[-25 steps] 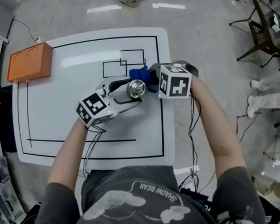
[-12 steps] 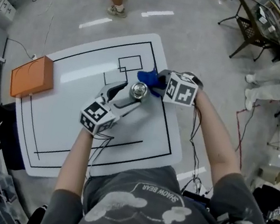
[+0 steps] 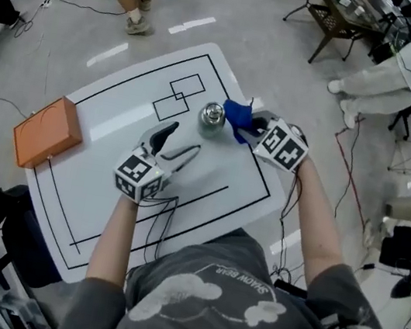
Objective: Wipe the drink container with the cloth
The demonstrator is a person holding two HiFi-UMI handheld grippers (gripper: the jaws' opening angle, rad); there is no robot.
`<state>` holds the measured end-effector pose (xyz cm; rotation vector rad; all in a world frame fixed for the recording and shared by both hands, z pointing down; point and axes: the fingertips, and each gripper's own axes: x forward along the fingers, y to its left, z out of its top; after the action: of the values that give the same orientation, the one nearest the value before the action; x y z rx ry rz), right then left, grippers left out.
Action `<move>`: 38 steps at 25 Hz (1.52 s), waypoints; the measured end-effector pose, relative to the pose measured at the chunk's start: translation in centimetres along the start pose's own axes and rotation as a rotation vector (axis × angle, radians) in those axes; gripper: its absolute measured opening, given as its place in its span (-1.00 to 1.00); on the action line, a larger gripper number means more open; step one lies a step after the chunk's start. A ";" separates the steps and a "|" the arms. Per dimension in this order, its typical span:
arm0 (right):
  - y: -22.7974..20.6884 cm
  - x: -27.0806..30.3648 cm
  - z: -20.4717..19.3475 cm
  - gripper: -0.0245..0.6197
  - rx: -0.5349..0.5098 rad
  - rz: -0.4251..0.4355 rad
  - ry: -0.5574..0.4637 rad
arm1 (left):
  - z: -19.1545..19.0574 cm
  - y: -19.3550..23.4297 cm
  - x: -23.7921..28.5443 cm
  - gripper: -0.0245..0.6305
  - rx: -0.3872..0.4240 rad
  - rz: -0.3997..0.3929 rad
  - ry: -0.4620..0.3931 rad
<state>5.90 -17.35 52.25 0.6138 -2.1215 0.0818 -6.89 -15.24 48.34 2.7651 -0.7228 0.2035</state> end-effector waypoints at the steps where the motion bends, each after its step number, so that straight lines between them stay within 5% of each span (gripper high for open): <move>1: 0.7 -0.4 0.4 -0.79 0.024 -0.026 0.000 | 0.0 -0.1 -0.9 0.07 -0.001 -0.010 -0.008; 9: 6.5 -3.8 3.7 -0.79 0.241 -0.272 -0.038 | 1.3 -0.9 -7.1 0.00 0.014 -0.054 -0.045; 20: 14.6 -5.7 5.4 -0.79 0.504 -0.433 -0.160 | 2.1 -1.1 -12.7 -0.90 0.011 0.020 -0.092; 38: 22.7 -12.2 2.6 -0.79 0.537 -0.465 -0.226 | 2.4 -12.2 -15.0 -0.92 0.073 0.035 -0.068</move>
<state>-0.61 6.67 44.87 1.4778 -2.1154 0.3409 -13.67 1.15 40.25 2.8421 -0.7970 0.1464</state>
